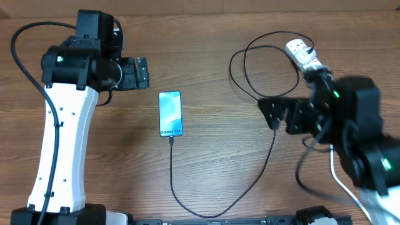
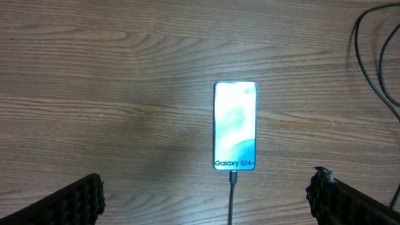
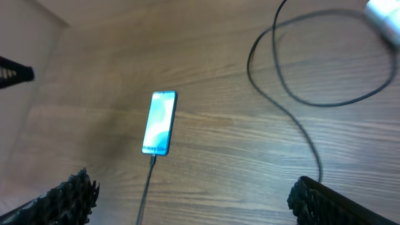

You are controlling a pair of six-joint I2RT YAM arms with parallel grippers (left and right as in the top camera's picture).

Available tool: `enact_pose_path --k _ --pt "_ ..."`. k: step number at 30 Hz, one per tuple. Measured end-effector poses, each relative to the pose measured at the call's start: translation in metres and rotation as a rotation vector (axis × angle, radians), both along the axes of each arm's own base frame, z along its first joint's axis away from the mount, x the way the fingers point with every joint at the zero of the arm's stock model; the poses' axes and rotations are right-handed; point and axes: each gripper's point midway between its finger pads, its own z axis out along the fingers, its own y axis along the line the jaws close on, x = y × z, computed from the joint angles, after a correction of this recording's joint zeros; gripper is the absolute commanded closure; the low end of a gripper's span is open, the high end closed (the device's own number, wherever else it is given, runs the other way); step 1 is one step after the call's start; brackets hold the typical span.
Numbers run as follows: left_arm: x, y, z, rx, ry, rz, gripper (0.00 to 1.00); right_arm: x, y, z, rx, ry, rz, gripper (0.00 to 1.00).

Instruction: Plug charger to phone and switch on socket

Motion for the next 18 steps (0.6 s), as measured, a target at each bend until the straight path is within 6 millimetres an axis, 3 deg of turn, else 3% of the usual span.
enact_pose_path --k 8,18 --pt "0.001 0.000 -0.002 0.001 0.006 0.000 0.00 -0.038 -0.021 0.035 -0.016 -0.156 -0.061 0.00" --pt "0.001 0.000 -0.002 0.001 0.006 0.000 0.01 -0.039 -0.025 0.028 -0.038 -0.127 -0.079 0.00"
